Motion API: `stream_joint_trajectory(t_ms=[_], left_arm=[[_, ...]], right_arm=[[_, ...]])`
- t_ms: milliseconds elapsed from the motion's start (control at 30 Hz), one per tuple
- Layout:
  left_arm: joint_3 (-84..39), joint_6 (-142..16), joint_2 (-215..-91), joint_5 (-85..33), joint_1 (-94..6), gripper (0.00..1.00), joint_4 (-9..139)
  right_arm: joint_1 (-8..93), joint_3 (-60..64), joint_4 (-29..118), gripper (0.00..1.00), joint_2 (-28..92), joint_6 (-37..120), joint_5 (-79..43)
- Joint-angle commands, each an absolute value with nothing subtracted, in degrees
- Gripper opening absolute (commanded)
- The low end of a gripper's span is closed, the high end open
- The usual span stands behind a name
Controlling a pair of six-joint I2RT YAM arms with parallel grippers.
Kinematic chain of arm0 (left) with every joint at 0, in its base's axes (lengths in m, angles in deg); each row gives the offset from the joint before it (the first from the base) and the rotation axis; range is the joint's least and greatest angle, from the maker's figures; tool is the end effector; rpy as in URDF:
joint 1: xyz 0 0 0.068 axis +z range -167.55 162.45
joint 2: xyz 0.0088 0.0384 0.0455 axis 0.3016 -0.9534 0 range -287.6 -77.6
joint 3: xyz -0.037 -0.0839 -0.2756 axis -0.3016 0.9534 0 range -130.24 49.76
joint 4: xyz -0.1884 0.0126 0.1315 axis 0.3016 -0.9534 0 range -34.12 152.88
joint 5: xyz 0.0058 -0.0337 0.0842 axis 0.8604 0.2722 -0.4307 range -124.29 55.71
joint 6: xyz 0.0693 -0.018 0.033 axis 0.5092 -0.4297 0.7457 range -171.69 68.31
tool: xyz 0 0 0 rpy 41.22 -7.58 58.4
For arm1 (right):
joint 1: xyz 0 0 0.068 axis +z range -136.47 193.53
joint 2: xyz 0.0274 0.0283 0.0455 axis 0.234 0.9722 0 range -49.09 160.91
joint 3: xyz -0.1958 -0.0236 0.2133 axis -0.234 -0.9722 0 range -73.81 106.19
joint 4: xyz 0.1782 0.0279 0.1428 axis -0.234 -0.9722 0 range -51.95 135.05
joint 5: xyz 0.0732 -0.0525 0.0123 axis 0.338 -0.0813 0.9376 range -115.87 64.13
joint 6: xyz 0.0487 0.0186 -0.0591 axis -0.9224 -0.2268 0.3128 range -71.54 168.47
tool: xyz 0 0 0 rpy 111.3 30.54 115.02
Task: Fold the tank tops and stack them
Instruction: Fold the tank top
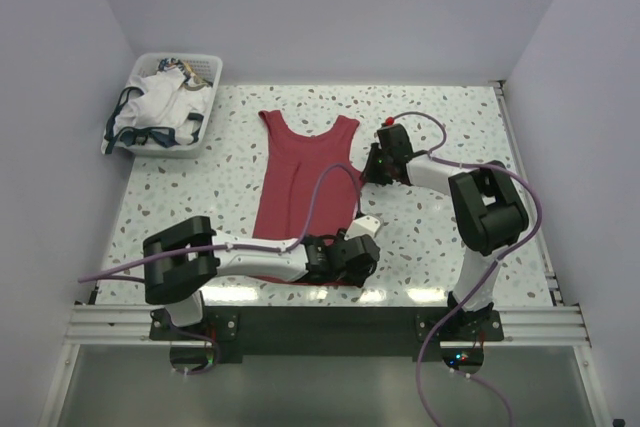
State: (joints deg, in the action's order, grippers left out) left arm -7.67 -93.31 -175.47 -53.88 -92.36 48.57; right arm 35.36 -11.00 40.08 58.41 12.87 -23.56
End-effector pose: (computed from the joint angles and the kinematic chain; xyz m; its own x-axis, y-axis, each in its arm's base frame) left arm 0.1105 -0.3199 0.1892 -0.7301 0.3010 -0.6135 0.4996 0.8476 -0.1788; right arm 0.3599 0.1471 0.1690 -0.8058 0.3038 -0.5083 0.0902 0.9113 0.4016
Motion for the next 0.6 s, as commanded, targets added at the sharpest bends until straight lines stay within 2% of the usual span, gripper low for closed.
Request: stream_joint_trajectory(t_ms=[0, 300, 567], left_arm=[[-11.2, -94.8, -177.4, -57.8, -94.4, 0.58, 47.4], [-14.3, -96.9, -181.0, -61.2, -97.8, 0.52, 43.0], [-15.5, -96.9, -182.4, -63.4, -98.8, 0.28, 41.6]], right_arm=[[35.4, -9.8, 41.2, 0.18, 59.5, 12.3, -25.7], [35.4, -9.6, 41.0, 0.06, 59.6, 12.5, -25.7], [35.4, -9.2, 40.7, 0.01, 59.8, 12.7, -26.7]])
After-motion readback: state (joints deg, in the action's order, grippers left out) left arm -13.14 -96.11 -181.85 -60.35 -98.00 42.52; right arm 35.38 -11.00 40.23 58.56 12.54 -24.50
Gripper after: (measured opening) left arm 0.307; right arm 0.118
